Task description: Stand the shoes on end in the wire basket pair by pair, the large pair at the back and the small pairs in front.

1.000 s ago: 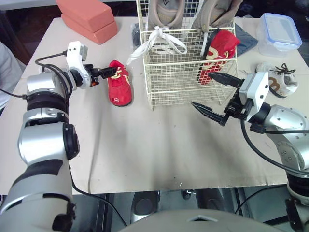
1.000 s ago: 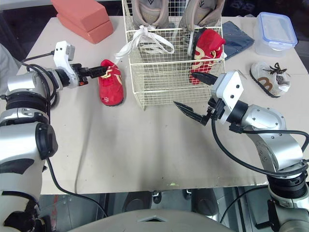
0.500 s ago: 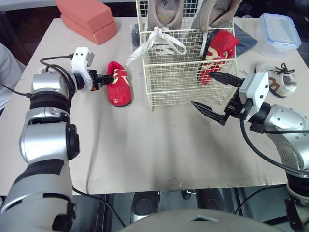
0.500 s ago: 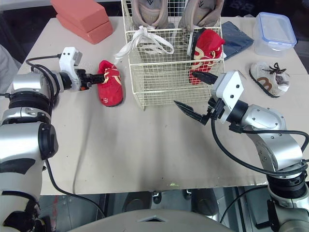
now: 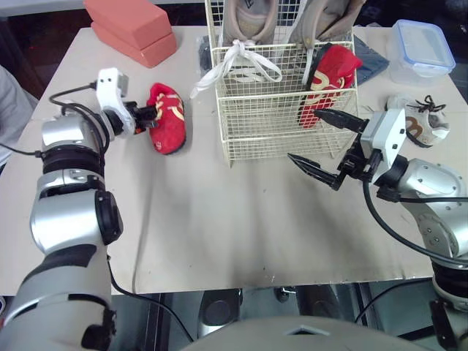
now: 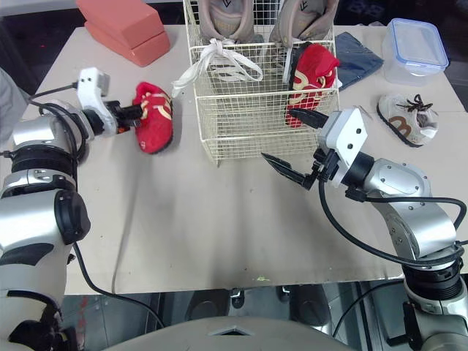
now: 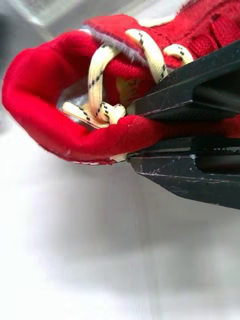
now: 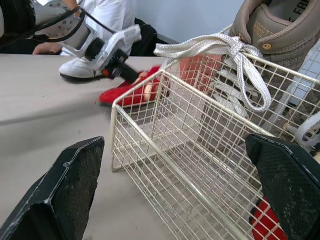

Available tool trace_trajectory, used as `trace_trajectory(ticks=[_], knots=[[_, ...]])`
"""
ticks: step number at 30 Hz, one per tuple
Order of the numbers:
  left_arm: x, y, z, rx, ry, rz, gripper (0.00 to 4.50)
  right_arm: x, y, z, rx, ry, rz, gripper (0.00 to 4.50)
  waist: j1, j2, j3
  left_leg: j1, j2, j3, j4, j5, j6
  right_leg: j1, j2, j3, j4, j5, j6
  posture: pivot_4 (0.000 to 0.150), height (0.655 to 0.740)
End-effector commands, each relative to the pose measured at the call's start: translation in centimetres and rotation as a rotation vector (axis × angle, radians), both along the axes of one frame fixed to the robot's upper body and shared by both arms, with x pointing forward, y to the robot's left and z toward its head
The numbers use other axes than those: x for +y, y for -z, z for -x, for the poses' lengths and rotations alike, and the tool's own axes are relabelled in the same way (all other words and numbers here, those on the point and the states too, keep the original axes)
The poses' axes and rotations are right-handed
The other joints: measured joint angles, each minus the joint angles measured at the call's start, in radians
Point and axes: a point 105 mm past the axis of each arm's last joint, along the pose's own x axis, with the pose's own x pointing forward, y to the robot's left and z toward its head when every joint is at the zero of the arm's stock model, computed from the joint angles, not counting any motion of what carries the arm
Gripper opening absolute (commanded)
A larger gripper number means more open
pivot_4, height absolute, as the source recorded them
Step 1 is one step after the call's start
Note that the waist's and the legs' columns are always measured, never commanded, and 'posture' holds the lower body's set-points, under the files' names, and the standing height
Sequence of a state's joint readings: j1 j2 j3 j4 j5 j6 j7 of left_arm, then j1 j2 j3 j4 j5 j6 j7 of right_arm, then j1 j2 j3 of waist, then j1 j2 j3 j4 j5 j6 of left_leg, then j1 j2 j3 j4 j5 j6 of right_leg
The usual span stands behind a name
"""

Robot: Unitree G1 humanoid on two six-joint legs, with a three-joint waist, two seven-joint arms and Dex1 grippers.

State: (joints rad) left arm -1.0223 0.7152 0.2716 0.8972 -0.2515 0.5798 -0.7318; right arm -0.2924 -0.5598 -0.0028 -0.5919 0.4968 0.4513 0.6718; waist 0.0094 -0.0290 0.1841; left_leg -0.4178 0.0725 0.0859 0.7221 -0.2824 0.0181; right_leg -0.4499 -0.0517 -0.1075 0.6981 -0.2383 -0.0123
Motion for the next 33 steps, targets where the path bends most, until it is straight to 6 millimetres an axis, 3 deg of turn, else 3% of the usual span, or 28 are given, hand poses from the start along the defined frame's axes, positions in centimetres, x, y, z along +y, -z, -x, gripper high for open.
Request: trace_trajectory(ticks=[1,6,11,14,22,27,33], knots=[[-0.3,-7.4,1.4,-0.317,0.013,0.056,0.11,-0.2,-2.1,0.6,-0.096,-0.017,-0.049,4.5,0.002,0.0,0.0,0.0,0.0,-0.001,0.0,0.0,0.0,0.0,0.0,0.001,0.0,0.0,0.0,0.15,0.686],[-2.7,-13.1,4.7,-0.586,0.07,0.156,0.11,-0.7,-3.4,0.2,-0.132,-0.018,-0.104,4.5,0.006,0.0,0.0,0.0,-0.001,-0.004,0.001,0.0,0.0,0.001,-0.002,0.001,0.0,0.0,0.0,0.15,0.686],[-6.1,-16.1,7.0,-0.734,0.114,0.236,0.11,-1.0,-4.1,-0.3,-0.151,-0.008,-0.13,4.5,0.006,-0.001,-0.001,0.001,-0.002,-0.005,0.002,0.0,0.0,0.003,-0.001,0.001,0.001,0.0,0.0,0.15,0.686],[-8.5,-16.8,7.7,-0.796,0.112,0.274,0.11,-1.1,-4.3,-0.5,-0.156,0.0,-0.138,4.5,0.005,-0.001,-0.001,0.001,-0.002,-0.005,0.002,0.0,0.0,0.003,-0.001,0.001,0.001,0.0,0.0,0.15,0.686],[-14.2,-14.6,8.0,-0.911,0.025,0.235,0.11,-1.3,-4.6,-0.7,-0.162,0.032,-0.159,4.5,0.004,-0.001,-0.001,0.002,-0.002,-0.004,0.001,0.0,0.0,0.003,-0.001,0.002,0.001,0.001,0.0,0.15,0.686],[-15.9,-13.1,8.0,-1.002,-0.074,0.103,0.11,-1.5,-4.7,-0.8,-0.162,0.05,-0.165,4.5,0.005,-0.001,-0.001,0.002,-0.003,-0.004,0.001,0.0,0.0,0.003,0.0,0.003,0.001,0.001,0.0,0.15,0.686],[-17.8,-10.0,7.7,-1.012,-0.135,0.015,0.11,-1.6,-4.6,-0.9,-0.153,0.068,-0.17,4.5,0.008,-0.001,-0.001,0.002,-0.003,-0.004,0.001,0.0,0.0,0.003,-0.001,0.002,0.001,0.001,0.0,0.15,0.686]])
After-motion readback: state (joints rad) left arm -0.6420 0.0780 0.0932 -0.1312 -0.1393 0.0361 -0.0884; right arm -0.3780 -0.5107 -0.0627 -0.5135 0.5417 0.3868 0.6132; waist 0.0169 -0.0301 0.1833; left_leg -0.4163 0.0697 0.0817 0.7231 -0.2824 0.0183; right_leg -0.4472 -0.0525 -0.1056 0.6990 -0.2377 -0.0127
